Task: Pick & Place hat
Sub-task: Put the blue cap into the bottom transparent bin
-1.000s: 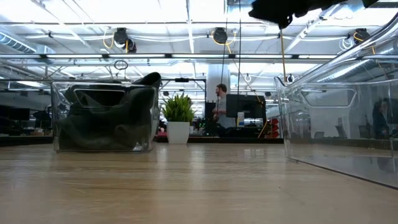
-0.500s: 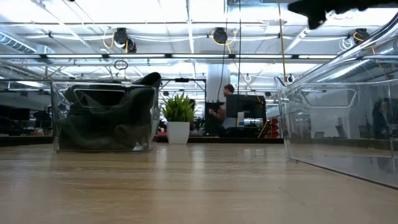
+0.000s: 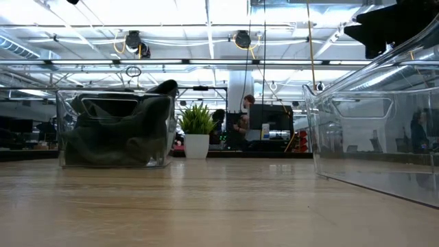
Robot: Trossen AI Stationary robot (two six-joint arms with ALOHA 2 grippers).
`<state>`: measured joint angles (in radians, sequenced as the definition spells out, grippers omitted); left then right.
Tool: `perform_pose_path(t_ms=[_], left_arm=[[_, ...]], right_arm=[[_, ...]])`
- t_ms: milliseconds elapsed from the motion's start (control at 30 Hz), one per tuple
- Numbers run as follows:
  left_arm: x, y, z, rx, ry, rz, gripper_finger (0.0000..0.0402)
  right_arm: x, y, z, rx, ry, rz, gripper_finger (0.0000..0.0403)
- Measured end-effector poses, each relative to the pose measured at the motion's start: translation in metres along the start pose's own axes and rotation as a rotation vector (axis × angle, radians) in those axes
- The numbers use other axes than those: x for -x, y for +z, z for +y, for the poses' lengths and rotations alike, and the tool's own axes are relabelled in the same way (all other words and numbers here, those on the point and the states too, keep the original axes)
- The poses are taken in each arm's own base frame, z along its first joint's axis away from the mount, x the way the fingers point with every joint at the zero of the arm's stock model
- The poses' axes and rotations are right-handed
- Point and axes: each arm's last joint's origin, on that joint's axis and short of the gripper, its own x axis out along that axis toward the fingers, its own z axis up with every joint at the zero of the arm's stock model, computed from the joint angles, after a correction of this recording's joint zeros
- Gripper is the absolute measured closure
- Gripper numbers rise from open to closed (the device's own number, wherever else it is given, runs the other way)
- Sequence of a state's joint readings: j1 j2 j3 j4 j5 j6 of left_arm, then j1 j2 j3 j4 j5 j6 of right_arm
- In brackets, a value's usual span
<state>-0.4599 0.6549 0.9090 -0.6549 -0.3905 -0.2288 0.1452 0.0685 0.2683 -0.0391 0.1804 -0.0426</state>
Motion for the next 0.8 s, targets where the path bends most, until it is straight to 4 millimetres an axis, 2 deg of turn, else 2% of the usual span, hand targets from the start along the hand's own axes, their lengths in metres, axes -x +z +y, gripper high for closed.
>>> perform_pose_path(t_ms=[100,200,300,367,500,567,667,800], left_arm=[[-0.002,-0.01,0.004,-0.023,0.075,-0.039,0.0193],[-0.008,-0.028,0.008,-0.015,0.143,-0.063,0.0199],[-0.014,-0.048,0.01,0.079,0.141,-0.078,0.0205],[-0.021,-0.061,0.008,0.178,0.08,-0.045,0.0208],[-0.028,-0.077,0.0,0.402,-0.15,0.168,0.0216],[-0.031,-0.078,-0.005,0.567,-0.215,0.255,0.0224],[-0.04,-0.068,-0.017,0.793,-0.324,0.261,0.0238],[-0.054,-0.038,-0.048,0.92,-0.615,0.152,0.0257]], right_arm=[[0.007,0.002,-0.002,-0.015,-0.007,-0.037,0.0232],[0.007,0.001,-0.001,-0.034,-0.004,-0.026,0.0232],[0.005,-0.001,-0.001,-0.035,-0.003,-0.003,0.0232],[0.005,-0.002,-0.001,-0.036,-0.004,0.005,0.0232],[0.005,-0.001,-0.001,-0.043,-0.005,-0.002,0.0232],[0.005,-0.001,-0.001,-0.043,-0.006,-0.002,0.0232],[0.005,-0.001,-0.001,-0.044,-0.006,-0.005,0.0232],[0.005,0.001,-0.001,-0.046,-0.003,-0.017,0.0232]])
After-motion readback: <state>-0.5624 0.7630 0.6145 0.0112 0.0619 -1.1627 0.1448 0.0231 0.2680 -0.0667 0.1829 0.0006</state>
